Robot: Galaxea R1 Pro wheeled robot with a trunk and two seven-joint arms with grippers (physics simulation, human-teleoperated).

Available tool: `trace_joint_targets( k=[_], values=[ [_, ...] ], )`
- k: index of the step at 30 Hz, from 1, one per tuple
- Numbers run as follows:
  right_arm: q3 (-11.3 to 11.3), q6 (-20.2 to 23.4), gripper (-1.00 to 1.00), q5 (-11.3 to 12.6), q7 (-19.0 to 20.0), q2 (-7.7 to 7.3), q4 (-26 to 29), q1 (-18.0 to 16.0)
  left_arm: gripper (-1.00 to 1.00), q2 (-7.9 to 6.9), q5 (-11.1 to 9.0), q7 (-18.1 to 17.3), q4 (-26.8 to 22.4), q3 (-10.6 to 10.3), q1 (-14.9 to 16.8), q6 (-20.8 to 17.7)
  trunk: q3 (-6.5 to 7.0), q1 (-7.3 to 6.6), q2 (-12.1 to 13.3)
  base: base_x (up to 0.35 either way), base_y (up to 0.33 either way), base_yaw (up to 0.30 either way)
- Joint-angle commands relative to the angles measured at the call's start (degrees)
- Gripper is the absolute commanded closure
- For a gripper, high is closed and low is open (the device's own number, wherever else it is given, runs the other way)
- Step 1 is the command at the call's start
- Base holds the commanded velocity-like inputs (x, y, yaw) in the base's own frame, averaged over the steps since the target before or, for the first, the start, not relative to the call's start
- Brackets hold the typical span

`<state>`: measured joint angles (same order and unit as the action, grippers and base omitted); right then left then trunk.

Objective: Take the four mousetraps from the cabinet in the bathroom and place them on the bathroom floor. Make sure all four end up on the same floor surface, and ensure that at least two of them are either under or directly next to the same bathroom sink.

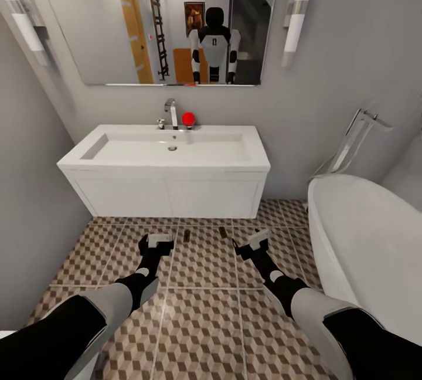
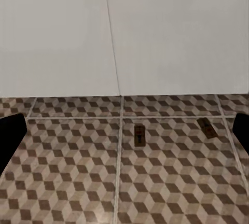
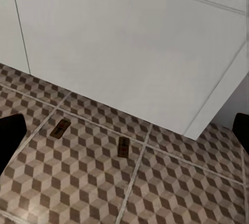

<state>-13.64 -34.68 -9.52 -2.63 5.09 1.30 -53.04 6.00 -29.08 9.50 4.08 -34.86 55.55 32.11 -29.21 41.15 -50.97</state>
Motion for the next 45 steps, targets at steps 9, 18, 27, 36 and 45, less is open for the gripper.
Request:
trace_joint_targets(
  k=[9,18,27,36,45],
  values=[
    [0.11,-0.13,-1.00,-0.58,-0.28,0.01,-0.07,-0.05,-1.00,0.06,-0.10,0.26,0.23,-0.47,0.07,0.24,2.25,-1.97,3.58,0.000,0.000,0.000],
    [0.11,-0.14,-1.00,-0.56,-0.28,0.01,-0.07,-0.05,-1.00,0.06,-0.10,0.26,0.23,-0.47,0.05,0.24,4.57,-3.95,7.19,0.000,0.000,0.000],
    [0.12,-0.13,-1.00,-0.53,-0.28,0.01,-0.07,-0.05,-1.00,0.06,-0.10,0.26,0.23,-0.47,0.03,0.24,6.89,-5.93,10.80,0.000,0.000,0.000],
    [0.12,-0.14,-1.00,-0.52,-0.28,0.01,-0.07,-0.05,-1.00,0.06,-0.10,0.26,0.23,-0.47,0.01,0.24,9.21,-7.90,14.41,0.000,0.000,0.000],
    [0.11,-0.13,-1.00,-0.56,-0.28,0.01,-0.07,-0.05,-1.00,0.06,-0.10,0.26,0.23,-0.47,0.00,0.24,11.53,-9.88,18.02,0.000,0.000,0.000]
  ],
)
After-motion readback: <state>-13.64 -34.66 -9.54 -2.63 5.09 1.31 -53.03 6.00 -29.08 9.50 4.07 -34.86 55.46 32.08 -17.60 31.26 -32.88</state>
